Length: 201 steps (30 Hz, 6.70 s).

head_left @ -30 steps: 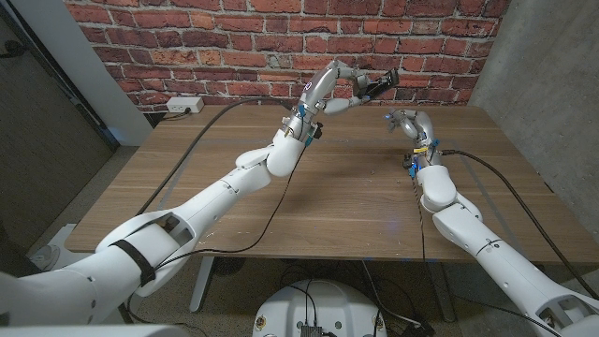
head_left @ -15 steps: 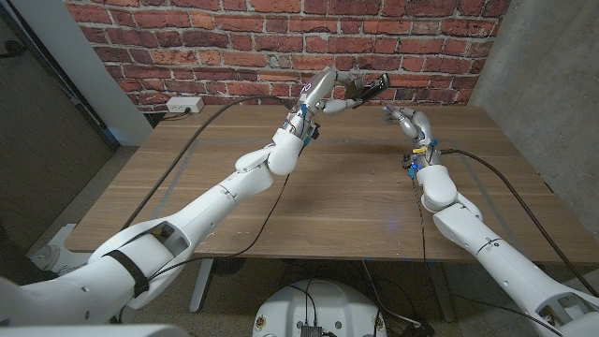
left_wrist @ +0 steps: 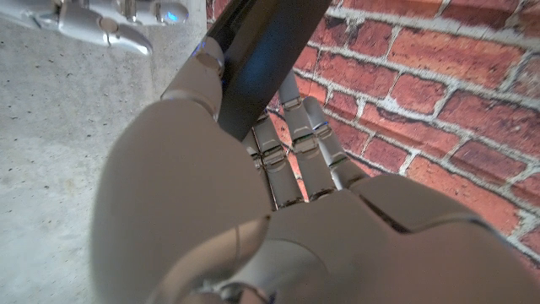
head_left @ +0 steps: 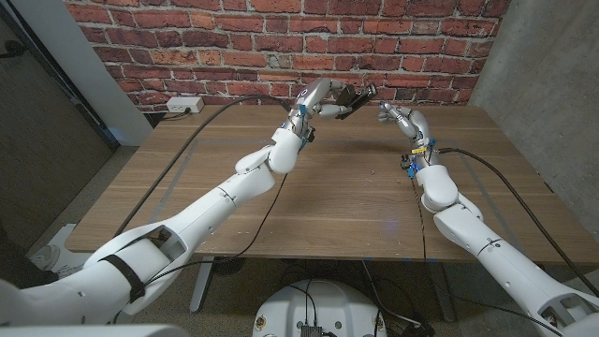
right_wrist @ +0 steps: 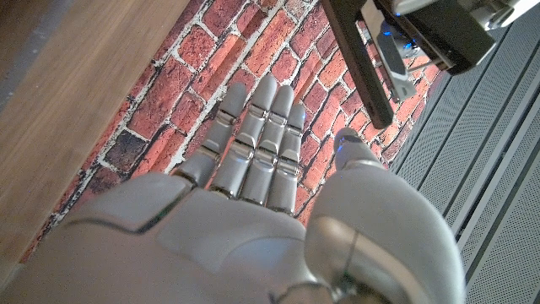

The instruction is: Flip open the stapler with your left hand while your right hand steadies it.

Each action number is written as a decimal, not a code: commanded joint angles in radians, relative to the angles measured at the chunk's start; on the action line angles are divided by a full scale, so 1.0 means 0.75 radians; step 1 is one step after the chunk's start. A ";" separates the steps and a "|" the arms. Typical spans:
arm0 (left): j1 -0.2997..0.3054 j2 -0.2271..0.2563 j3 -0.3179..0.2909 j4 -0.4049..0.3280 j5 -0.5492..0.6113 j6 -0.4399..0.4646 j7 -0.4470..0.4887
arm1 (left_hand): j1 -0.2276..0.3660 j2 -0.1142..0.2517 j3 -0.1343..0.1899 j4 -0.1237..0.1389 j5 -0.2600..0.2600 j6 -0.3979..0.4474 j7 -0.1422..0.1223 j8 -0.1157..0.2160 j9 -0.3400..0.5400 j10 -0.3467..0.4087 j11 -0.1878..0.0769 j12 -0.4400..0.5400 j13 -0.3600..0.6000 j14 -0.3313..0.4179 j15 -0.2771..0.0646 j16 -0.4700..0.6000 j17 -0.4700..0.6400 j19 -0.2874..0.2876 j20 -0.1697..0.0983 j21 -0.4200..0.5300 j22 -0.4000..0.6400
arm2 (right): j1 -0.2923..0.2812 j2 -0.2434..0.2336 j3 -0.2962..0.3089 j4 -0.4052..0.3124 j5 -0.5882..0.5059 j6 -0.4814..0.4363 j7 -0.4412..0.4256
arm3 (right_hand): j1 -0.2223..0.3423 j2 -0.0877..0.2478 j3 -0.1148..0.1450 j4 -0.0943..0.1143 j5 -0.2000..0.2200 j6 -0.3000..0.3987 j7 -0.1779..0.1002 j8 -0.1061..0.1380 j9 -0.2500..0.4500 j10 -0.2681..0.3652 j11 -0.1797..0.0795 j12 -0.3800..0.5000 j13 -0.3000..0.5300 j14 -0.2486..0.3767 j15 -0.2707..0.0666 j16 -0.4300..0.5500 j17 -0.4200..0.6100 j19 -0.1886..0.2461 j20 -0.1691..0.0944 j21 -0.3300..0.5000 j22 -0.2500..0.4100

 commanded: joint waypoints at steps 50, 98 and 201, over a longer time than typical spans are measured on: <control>-0.094 -0.004 0.134 0.112 -0.052 -0.147 -0.139 | 0.032 0.041 0.075 0.057 0.006 0.121 -0.002 -0.022 0.010 0.129 -0.126 -0.035 0.026 0.204 -0.298 -0.038 0.043 -0.022 0.001 0.050 -0.042 | -0.117 -0.089 0.026 -0.229 -0.146 -0.186 -0.063 | 0.058 0.043 0.025 -0.077 0.009 0.009 -0.006 0.003 -0.030 0.014 -0.013 -0.036 -0.074 0.098 -0.066 -0.022 -0.026 0.000 0.003 0.036 -0.094; -0.008 -0.051 0.085 0.174 0.162 -0.383 0.519 | 0.017 0.031 0.086 0.061 0.009 0.135 -0.021 -0.042 0.010 0.143 -0.140 -0.068 0.045 0.205 -0.301 -0.075 0.082 -0.041 -0.022 0.089 -0.095 | -0.166 -0.034 0.066 -0.216 -0.066 -0.092 -0.096 | 0.443 0.103 0.071 -0.127 0.007 0.416 0.009 0.218 0.100 0.531 -0.057 0.229 0.149 0.386 -0.191 0.363 0.346 0.031 -0.102 0.275 -0.123; 0.140 -0.415 -0.213 0.338 -0.726 -0.835 -0.195 | -0.009 0.027 0.098 0.072 0.023 0.132 -0.037 -0.060 0.029 0.149 -0.155 -0.116 0.089 0.207 -0.301 -0.126 0.150 -0.086 -0.040 0.127 -0.160 | 0.026 0.334 0.199 0.313 1.214 -0.282 1.201 | -0.470 -0.064 -0.281 0.228 0.020 -0.455 0.101 -0.030 -0.036 -0.374 0.126 -0.197 -0.051 -0.319 0.148 -0.273 -0.060 -0.241 0.088 0.146 -0.186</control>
